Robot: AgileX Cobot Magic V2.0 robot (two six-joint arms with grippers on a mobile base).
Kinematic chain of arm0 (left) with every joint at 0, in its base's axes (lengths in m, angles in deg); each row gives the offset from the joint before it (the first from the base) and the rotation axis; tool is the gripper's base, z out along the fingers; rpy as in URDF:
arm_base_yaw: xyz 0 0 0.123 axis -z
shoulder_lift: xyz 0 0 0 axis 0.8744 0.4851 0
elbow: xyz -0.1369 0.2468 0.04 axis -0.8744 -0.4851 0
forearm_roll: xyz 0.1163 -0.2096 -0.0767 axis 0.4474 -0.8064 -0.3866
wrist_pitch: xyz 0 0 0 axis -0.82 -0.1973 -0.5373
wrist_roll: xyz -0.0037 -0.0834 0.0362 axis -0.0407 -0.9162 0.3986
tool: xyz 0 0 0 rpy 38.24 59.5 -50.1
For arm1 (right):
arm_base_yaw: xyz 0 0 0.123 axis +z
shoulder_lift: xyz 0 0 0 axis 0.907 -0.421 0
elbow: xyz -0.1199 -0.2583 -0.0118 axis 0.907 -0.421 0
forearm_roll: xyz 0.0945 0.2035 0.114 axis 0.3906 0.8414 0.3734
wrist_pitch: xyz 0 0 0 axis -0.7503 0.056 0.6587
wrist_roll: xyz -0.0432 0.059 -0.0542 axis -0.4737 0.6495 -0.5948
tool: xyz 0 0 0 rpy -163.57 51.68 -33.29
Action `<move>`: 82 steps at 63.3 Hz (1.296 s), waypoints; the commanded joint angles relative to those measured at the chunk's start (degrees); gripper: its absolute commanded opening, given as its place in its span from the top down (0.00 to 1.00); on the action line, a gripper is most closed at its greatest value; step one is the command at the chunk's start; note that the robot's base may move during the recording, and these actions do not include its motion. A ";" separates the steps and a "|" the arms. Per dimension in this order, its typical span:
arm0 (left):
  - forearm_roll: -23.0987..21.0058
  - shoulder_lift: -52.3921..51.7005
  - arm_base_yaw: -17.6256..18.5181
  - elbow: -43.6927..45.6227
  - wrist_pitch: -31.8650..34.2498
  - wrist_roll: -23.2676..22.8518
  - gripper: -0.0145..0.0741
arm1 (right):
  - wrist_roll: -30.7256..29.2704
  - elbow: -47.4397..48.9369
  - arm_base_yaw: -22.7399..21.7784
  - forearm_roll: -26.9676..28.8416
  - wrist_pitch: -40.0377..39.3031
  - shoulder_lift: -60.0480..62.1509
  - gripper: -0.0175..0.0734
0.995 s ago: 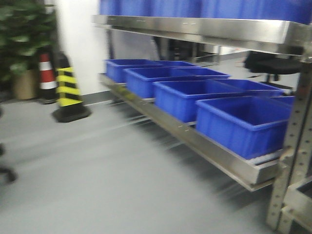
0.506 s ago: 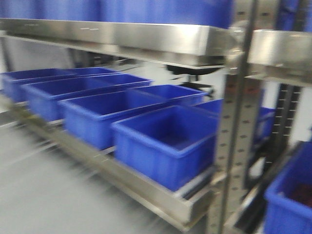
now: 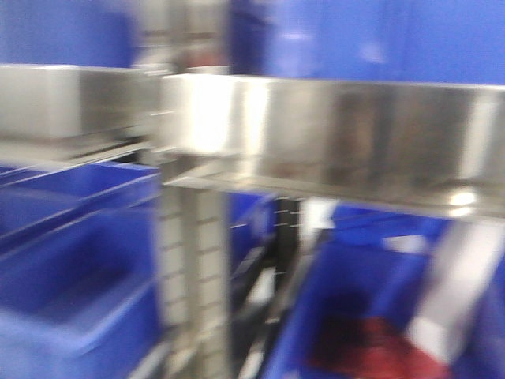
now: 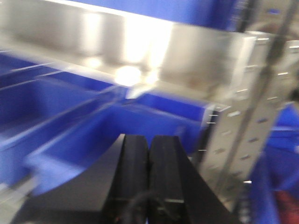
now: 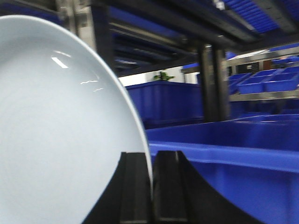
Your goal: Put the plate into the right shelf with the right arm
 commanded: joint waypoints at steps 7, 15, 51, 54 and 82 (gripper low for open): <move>0.01 -0.36 0.11 -0.54 5.15 -0.34 0.89 | -0.33 1.67 -0.14 -0.37 -5.13 -0.86 0.75; 0.01 -0.36 0.11 -0.54 5.15 -0.34 0.89 | -0.33 1.67 -0.14 -0.37 -5.13 -0.86 0.75; 0.01 -0.36 0.11 -0.54 5.15 -0.34 0.89 | -0.33 1.67 -0.14 -0.37 -5.13 -0.86 0.75; 0.01 -0.36 0.11 -0.54 5.15 -0.34 0.89 | -0.33 1.67 -0.14 -0.37 -5.13 -0.86 0.75; 0.01 -0.36 0.11 -0.54 5.15 -0.34 0.89 | -0.33 1.67 -0.14 -0.37 -6.57 -0.86 0.75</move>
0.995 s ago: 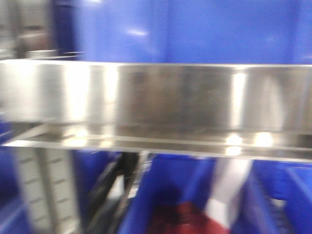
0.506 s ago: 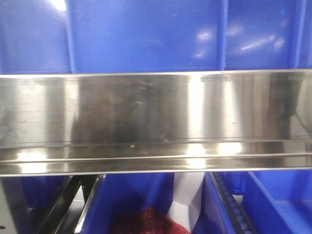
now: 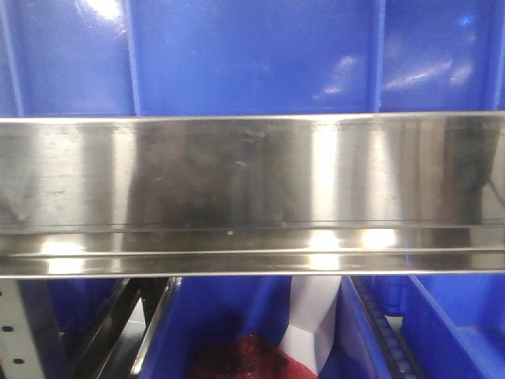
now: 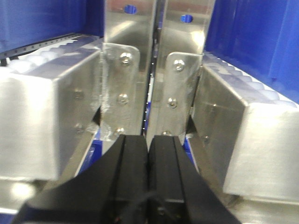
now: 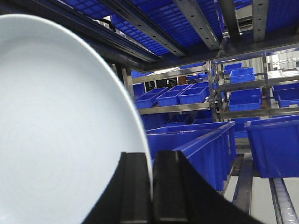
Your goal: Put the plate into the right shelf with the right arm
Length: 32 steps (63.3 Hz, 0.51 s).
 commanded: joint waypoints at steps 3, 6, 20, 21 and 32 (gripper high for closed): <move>0.01 -0.36 0.11 -0.54 5.15 -0.34 0.89 | -0.33 1.67 -0.14 -0.37 -7.56 -0.86 0.75; 0.01 -0.36 0.11 -0.54 5.15 -0.34 0.89 | -0.33 1.67 -0.14 -0.37 -9.15 -0.86 0.75; 0.01 -0.36 0.11 -0.54 5.15 -0.34 0.89 | 1.14 6.31 -0.14 4.06 -16.08 -2.18 0.75; 0.01 -0.36 0.11 -0.54 5.15 -0.34 0.89 | 1.14 7.12 -0.14 4.13 -15.88 -2.64 0.75; 0.01 -0.36 0.11 -0.54 5.15 -0.34 0.89 | 1.08 18.43 -0.14 3.95 -7.88 -12.45 0.75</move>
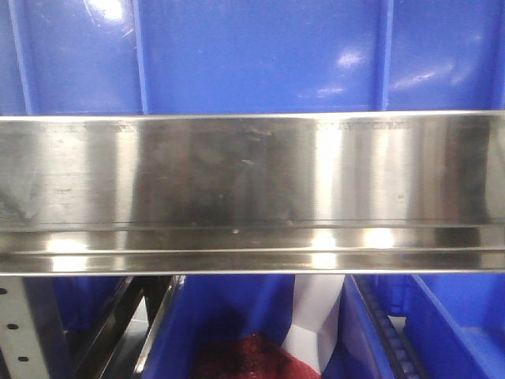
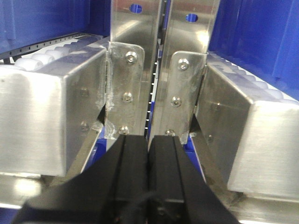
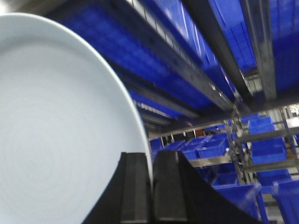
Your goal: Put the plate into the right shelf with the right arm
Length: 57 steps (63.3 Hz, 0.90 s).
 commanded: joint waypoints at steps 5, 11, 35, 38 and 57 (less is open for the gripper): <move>0.01 -0.36 0.11 -0.54 5.15 -0.34 0.89 | 0.31 13.15 -0.14 0.25 5.40 -12.87 0.75; 0.01 -0.36 0.11 -0.54 5.15 -0.34 0.89 | 0.31 20.95 -0.14 0.25 9.75 -22.56 0.75; 0.01 -0.36 0.11 -0.54 5.15 -0.34 0.89 | 0.27 40.22 0.14 0.04 16.89 -51.65 0.74; 0.01 -0.36 0.11 -0.54 5.15 -0.34 0.89 | 0.27 41.61 0.55 0.04 17.61 -53.98 0.74; 0.01 -0.36 0.11 -0.54 5.15 -0.34 0.89 | 0.27 44.79 4.07 0.04 18.87 -61.71 0.11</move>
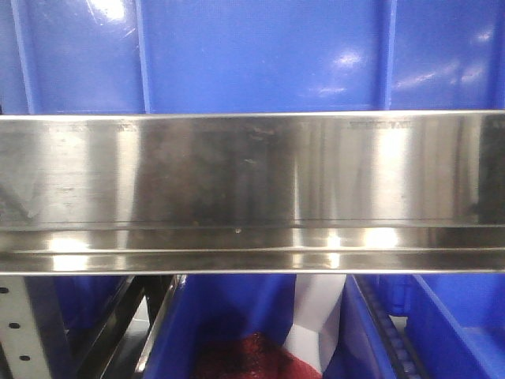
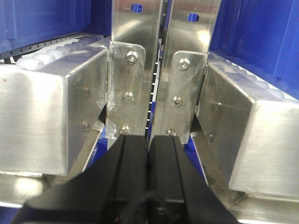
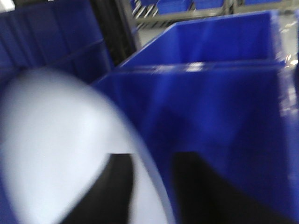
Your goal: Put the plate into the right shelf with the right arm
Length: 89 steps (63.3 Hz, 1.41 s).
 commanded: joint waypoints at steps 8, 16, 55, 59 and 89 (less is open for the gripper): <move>0.01 -0.36 0.11 -0.54 5.15 -0.34 0.89 | 0.00 2.59 0.80 -0.16 -3.44 0.71 0.11; 0.01 -0.36 0.11 -0.54 5.15 -0.34 0.89 | 0.00 2.59 0.74 -0.16 -2.36 1.20 0.11; 0.01 -0.36 0.11 -0.54 5.15 -0.34 0.89 | 0.00 2.59 0.74 -2.68 15.44 20.72 0.67; 0.01 -0.36 0.11 -0.54 5.15 -0.34 0.89 | 0.00 2.59 0.74 -5.04 16.53 22.55 0.75; 0.01 -0.36 0.11 -0.54 5.15 -0.34 0.89 | 0.00 2.59 0.74 -9.03 20.49 28.31 0.75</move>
